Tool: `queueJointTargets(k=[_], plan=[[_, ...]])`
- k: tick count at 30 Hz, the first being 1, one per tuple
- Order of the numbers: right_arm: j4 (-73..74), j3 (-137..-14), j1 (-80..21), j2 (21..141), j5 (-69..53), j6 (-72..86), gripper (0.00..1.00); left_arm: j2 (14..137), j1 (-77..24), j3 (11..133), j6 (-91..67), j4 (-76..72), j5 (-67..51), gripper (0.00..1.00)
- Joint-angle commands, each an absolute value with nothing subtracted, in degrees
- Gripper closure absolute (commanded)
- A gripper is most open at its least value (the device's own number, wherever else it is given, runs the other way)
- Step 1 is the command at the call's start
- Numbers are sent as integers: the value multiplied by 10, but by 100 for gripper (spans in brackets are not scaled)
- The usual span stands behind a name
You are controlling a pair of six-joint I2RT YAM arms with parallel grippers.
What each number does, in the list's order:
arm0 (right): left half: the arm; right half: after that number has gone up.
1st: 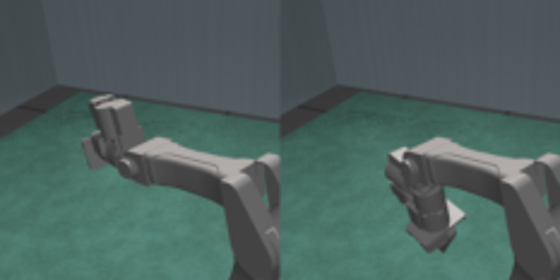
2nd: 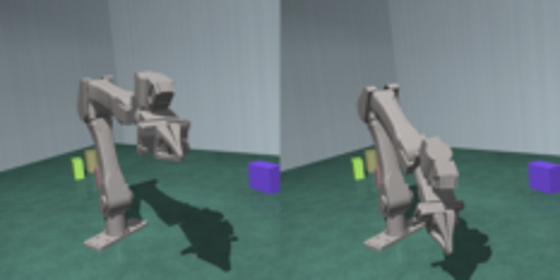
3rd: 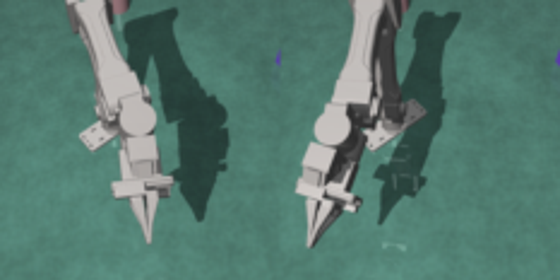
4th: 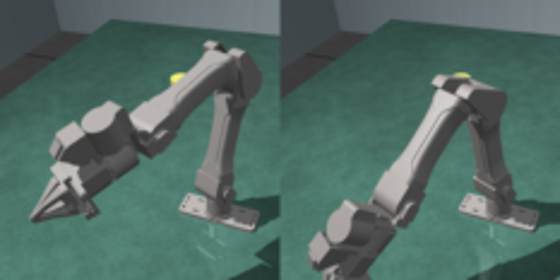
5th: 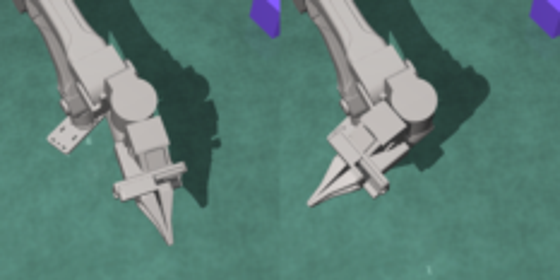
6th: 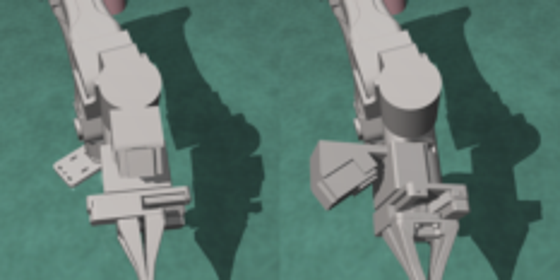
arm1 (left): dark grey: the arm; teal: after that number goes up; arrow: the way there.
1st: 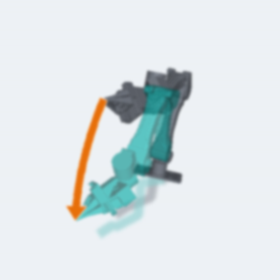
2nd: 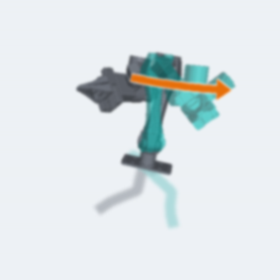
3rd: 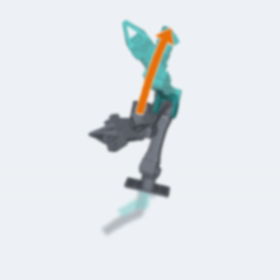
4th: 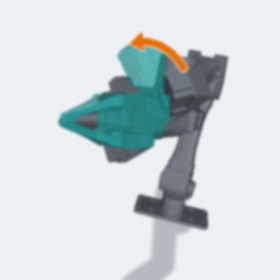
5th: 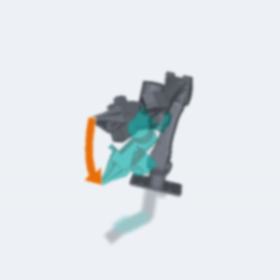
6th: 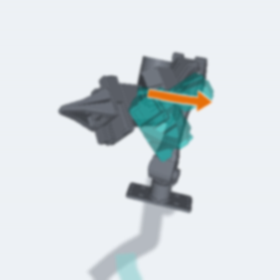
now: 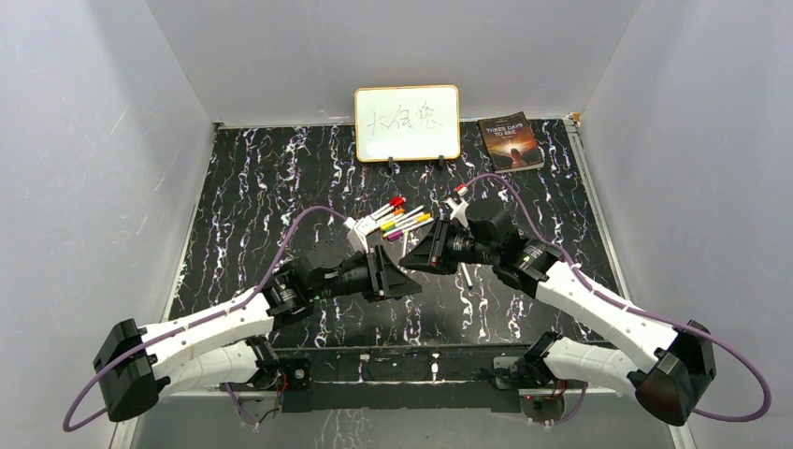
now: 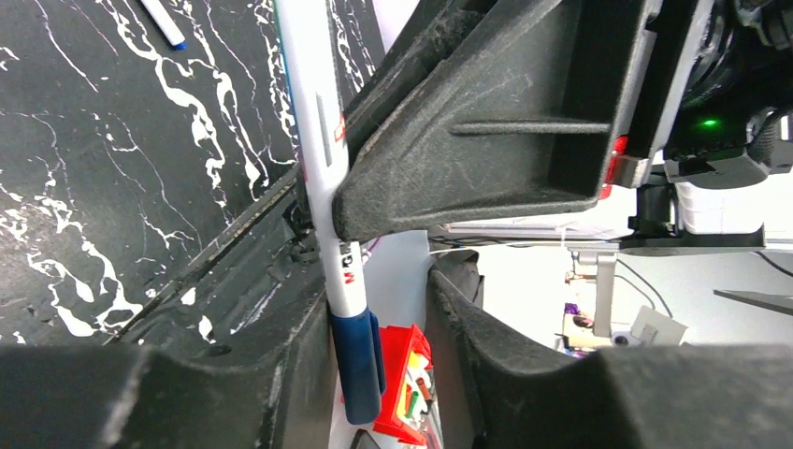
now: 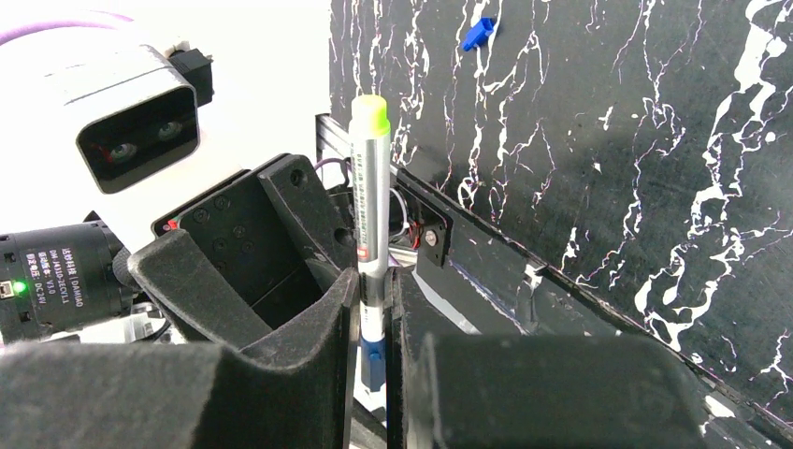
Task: Open the pen caps
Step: Open the pen cap from the pen.
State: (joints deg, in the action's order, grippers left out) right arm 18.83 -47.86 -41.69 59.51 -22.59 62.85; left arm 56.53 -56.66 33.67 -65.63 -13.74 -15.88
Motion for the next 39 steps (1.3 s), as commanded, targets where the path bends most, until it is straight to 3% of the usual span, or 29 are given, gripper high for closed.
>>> queueJointTargets(k=[1,8,12,16,19,27,39], plan=[[152,-478,-421,579,-215,637,100,562,-572,331,-655,-157,-155,70],[155,-475,-420,573,-207,639,100,565,-574,331,-655,-151,-157,97],[158,-473,-420,570,-204,640,100,565,-574,332,-655,-146,-157,100],[170,-477,-420,568,-198,638,73,564,-574,336,-650,-134,-156,100],[176,-482,-421,569,-194,635,61,567,-575,339,-649,-129,-159,100],[162,-490,-440,591,-192,643,62,590,-575,357,-644,-122,-163,100],[144,-462,-527,601,-124,684,74,580,-576,356,-644,-111,-154,100]])
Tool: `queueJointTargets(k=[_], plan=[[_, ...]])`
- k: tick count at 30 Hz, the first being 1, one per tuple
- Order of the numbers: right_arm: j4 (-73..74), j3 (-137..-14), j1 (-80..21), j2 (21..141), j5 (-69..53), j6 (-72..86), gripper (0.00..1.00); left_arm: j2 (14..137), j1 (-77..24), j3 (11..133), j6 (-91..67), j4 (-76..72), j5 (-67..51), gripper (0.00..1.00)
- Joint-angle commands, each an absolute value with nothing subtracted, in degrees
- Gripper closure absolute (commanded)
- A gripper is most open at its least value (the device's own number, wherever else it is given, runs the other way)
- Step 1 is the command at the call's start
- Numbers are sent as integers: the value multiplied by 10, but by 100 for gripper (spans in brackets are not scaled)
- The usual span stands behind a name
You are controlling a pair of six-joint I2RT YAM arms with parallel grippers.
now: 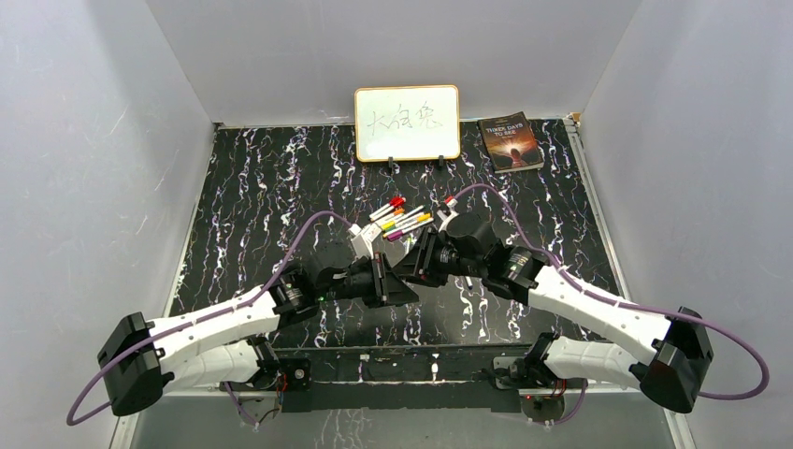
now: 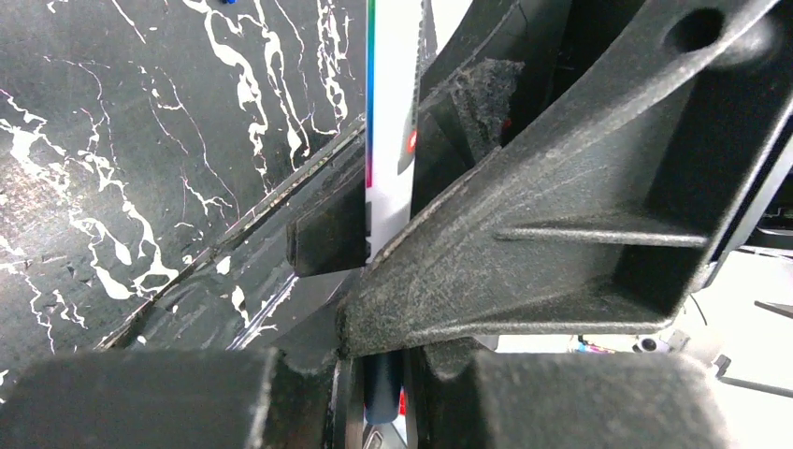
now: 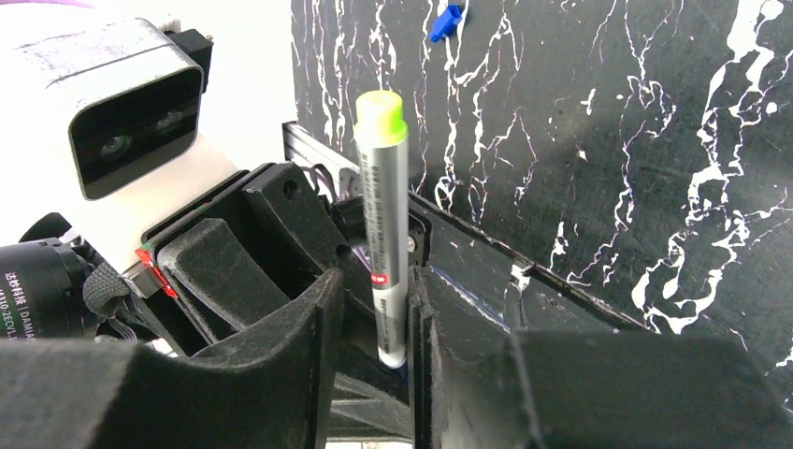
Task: Open the pen caps
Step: Open the pen cap from the pen.
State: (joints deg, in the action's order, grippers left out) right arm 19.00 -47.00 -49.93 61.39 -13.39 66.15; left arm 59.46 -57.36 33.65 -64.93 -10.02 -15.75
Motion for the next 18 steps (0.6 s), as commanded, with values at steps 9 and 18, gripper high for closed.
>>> queueJointTargets(k=[9,18], plan=[[152,-452,-530,587,-95,691,92,563,-579,347,-645,-101,-150,100],[140,-444,-530,586,-91,690,100,566,-579,341,-644,-97,-154,100]])
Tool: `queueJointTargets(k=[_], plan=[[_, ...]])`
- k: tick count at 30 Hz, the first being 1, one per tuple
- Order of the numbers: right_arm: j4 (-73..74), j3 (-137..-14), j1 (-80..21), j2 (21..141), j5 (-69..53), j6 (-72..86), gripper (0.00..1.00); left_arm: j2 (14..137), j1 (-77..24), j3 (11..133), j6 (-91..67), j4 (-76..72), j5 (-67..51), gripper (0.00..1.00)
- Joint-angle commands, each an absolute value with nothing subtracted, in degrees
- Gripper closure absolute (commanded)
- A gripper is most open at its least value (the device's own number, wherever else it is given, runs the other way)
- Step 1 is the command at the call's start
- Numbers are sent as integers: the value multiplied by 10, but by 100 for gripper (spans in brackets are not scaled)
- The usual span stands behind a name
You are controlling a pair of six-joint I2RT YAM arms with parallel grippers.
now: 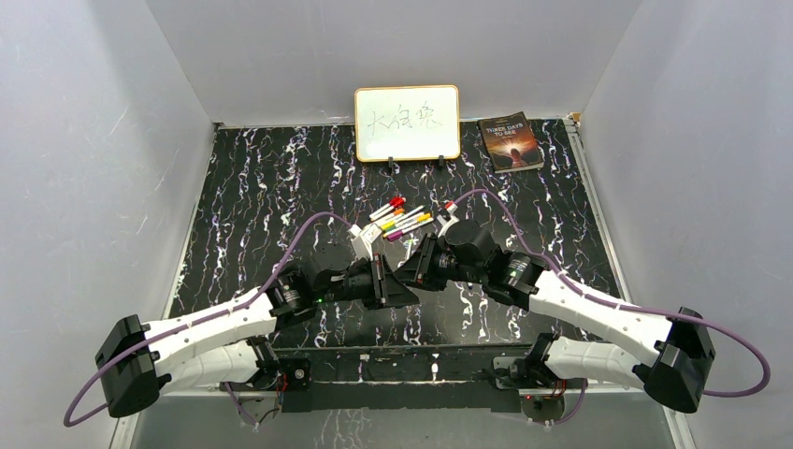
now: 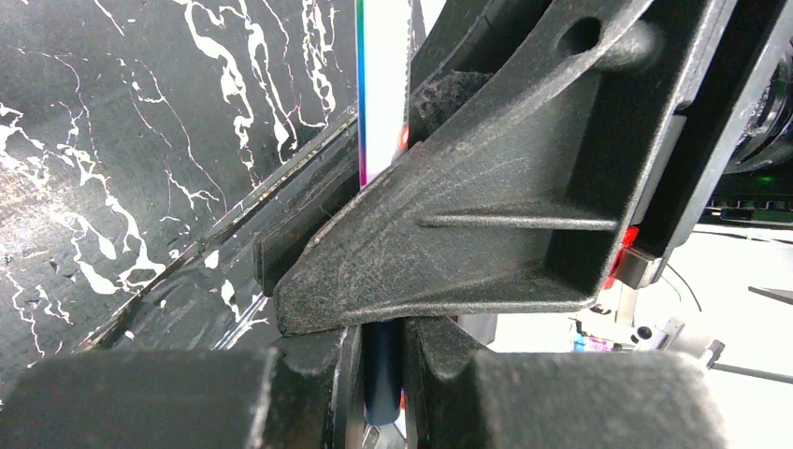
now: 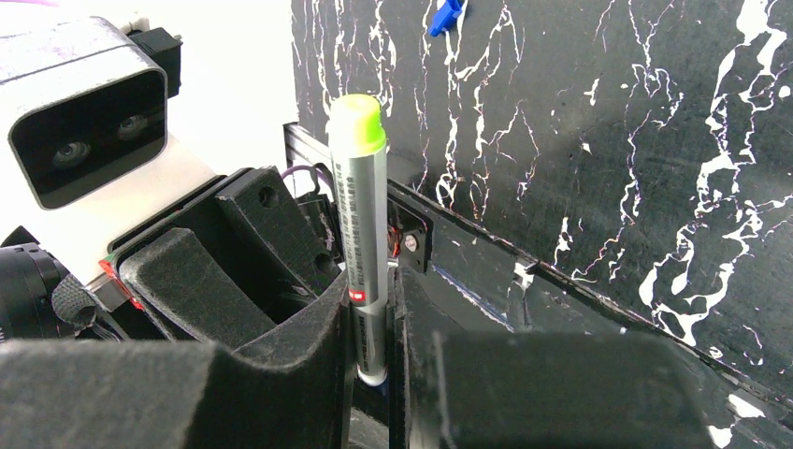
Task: Open the pen caps
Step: Open the pen cap from the pen, then place the pen at the center of the board.
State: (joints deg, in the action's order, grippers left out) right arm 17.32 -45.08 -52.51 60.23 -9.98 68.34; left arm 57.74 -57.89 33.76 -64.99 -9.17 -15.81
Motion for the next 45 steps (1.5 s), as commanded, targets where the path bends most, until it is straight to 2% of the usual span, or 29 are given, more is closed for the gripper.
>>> queueJointTargets(k=[1,16,29,45], plan=[[141,-445,-530,585,-89,688,100,567,-579,341,-643,-95,-154,100],[245,-549,-520,629,-25,617,100,603,-585,334,-646,-74,-184,100],[262,-629,-335,685,-138,530,100,601,-629,308,-661,-75,-180,100],[302,-721,-259,756,-172,444,100,623,-684,308,-672,-74,-151,100]])
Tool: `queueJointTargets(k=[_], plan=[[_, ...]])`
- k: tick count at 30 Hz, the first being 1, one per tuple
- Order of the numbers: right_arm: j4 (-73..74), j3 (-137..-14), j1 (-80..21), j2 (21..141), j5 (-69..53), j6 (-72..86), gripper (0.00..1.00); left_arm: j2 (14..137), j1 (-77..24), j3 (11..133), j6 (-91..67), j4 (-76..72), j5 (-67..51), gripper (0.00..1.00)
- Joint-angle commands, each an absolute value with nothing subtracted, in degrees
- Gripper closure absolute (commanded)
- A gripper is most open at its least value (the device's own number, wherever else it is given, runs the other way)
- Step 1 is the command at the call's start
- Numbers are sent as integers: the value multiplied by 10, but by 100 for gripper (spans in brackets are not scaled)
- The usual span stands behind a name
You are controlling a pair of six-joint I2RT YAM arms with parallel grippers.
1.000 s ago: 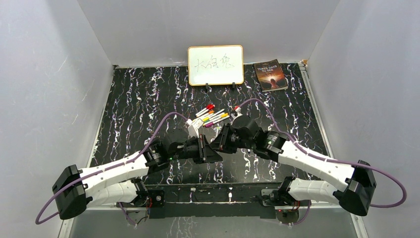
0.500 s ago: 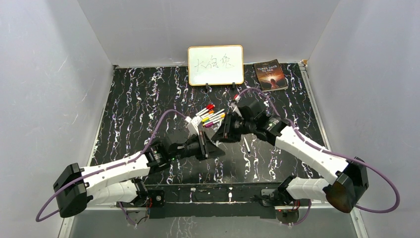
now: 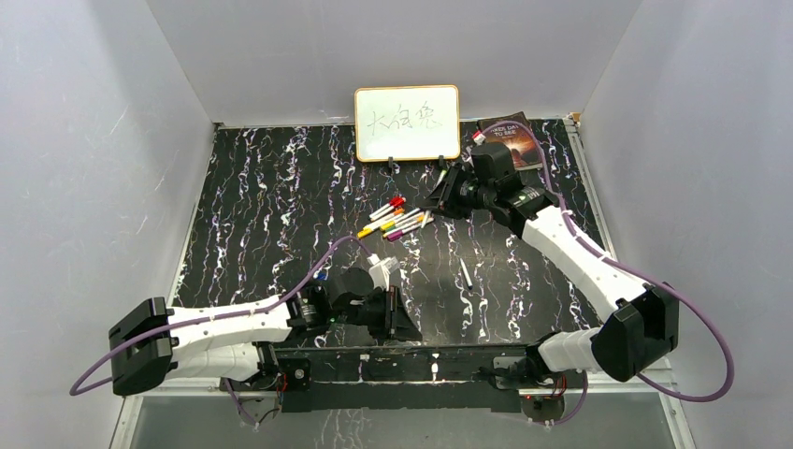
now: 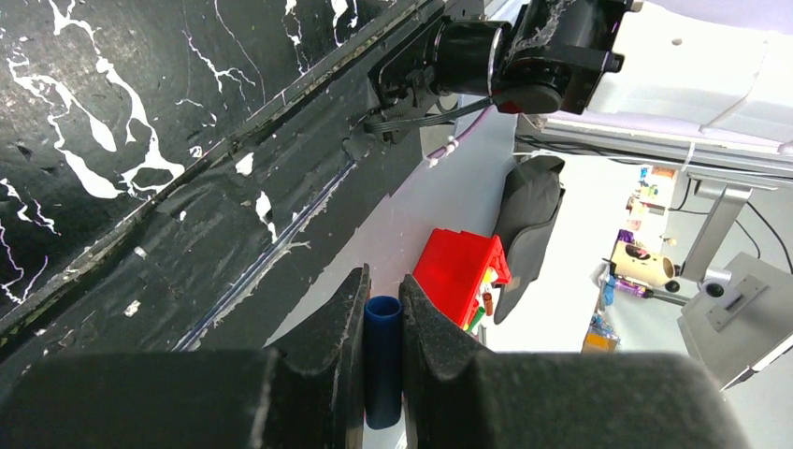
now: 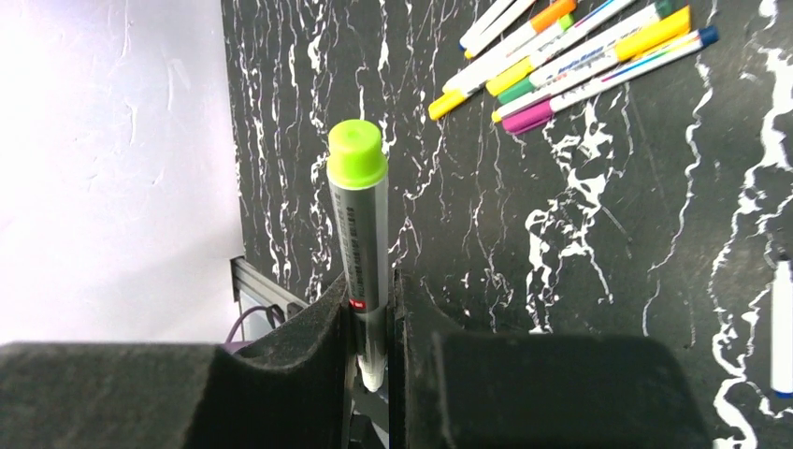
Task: Open the pen caps
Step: Place the pen at the center of the board.
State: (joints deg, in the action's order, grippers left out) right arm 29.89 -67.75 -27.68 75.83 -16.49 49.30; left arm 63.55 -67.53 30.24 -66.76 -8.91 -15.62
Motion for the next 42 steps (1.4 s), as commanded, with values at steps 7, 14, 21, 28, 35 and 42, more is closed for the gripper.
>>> queueJointTargets(k=[7,14,21,28,35,42], plan=[[414,-769,-250,770,-146,345,100,569,-685,292,-676,1,-120,100],[521,-760,-250,767,-71,281,100,520,-686,300,-674,84,-82,100],[564,-715,-252,783,-24,241,100,530,-685,307,-668,93,-79,100],[572,-683,-288,830,17,231,100,560,-685,321,-659,80,-84,100],[546,-657,-326,862,32,240,100,564,-686,319,-659,75,-83,100],[517,-626,-339,896,38,240,100,558,-685,320,-658,87,-83,100]])
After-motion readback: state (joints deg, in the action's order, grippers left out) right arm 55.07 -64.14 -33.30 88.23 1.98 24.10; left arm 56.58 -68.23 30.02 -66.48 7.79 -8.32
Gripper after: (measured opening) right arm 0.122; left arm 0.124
